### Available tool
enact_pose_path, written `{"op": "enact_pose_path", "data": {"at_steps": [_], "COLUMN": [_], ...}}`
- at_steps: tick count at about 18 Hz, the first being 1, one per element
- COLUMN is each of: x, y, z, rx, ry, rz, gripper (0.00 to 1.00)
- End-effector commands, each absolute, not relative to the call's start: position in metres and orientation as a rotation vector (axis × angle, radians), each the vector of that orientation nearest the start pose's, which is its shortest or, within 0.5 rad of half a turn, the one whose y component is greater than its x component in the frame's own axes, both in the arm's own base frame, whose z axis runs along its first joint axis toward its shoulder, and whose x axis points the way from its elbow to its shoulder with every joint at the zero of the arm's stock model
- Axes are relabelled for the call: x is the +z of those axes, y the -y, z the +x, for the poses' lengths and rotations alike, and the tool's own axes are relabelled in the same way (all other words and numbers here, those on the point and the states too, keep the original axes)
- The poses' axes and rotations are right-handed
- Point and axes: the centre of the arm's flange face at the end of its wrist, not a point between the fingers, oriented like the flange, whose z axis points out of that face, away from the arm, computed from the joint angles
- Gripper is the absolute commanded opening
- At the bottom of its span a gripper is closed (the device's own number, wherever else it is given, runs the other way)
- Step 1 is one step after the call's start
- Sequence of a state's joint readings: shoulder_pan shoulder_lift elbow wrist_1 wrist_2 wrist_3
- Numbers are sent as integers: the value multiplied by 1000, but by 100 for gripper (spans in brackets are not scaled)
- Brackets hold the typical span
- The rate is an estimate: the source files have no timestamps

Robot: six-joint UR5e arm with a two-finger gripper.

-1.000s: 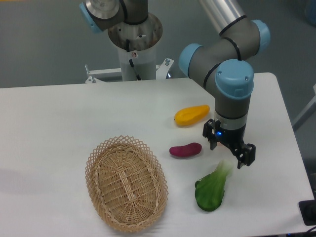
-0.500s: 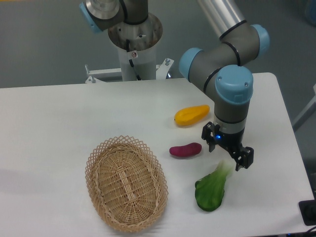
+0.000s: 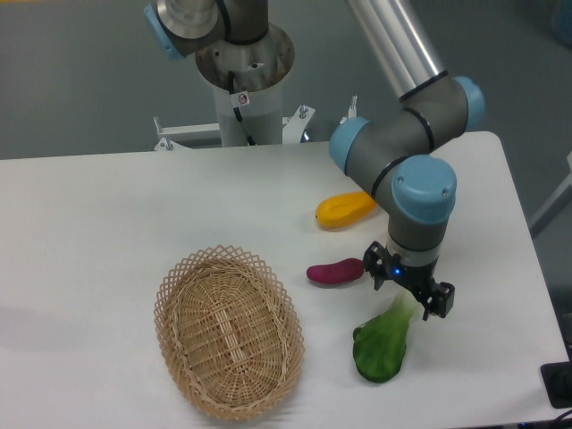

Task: Pick up the green vegetable from the table
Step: 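Lower the open gripper down over the green bok choy leaves, then close the gripper on the bok choy stem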

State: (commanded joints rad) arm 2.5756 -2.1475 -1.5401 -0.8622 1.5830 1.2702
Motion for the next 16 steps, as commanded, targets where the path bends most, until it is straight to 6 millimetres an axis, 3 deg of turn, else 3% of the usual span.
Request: {"op": "enact_pose_path", "data": {"at_steps": [7,13,14,16], "x": [205,195,196,197], "y": [-480,-483,-483,-483], "z": [-503,-496,-496,-496], "rx": [257,312,316,320], "ry": [-426,-442,-439,-436], "rz": [-3116,-3089,-3090,-3088], "gripper": [100,100,89,52]}}
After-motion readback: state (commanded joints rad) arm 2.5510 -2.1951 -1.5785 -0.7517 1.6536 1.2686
